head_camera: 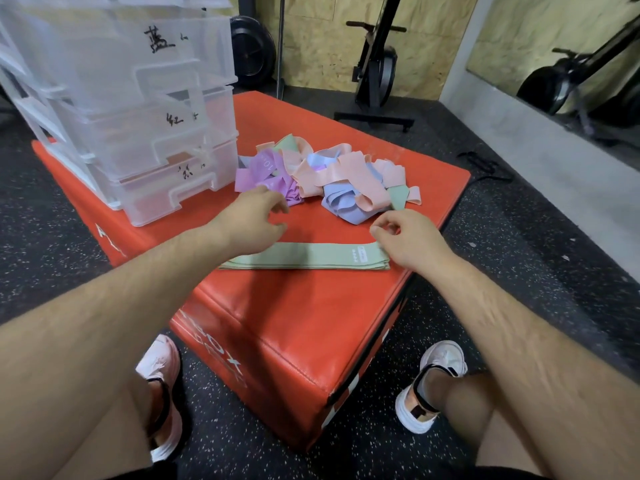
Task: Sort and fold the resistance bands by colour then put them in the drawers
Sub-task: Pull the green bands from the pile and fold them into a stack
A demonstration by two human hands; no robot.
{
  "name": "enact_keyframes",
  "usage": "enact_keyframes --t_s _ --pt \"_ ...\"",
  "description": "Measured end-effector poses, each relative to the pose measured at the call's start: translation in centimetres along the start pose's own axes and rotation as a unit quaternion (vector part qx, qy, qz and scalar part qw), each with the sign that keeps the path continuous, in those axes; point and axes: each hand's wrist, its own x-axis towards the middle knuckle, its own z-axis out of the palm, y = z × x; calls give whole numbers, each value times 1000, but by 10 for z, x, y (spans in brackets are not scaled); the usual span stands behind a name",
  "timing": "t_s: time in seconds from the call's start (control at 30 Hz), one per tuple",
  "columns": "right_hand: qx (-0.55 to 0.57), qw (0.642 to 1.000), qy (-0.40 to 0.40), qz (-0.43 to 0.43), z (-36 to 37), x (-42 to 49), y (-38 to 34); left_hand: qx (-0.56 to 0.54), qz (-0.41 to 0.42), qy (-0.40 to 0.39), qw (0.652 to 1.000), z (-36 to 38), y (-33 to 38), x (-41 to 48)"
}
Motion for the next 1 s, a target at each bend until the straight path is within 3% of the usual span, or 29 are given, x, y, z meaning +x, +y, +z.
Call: enact_keyframes --t_s 0.27,0.47,0.53,0.77,1.0 --pt "-56 996 31 68 2 37 39 -84 113 -11 990 65 93 54" --pt "-113 984 -103 90 20 69 69 -88 138 -55 985 97 116 74" --pt "-130 982 -106 84 22 73 69 -86 141 -56 985 102 115 79" --pt "-47 992 115 -4 -14 68 50 -118 117 -50 985 97 112 86" --pt "111 946 283 -115 -66 34 -5 -168 99 -14 981 74 111 69"
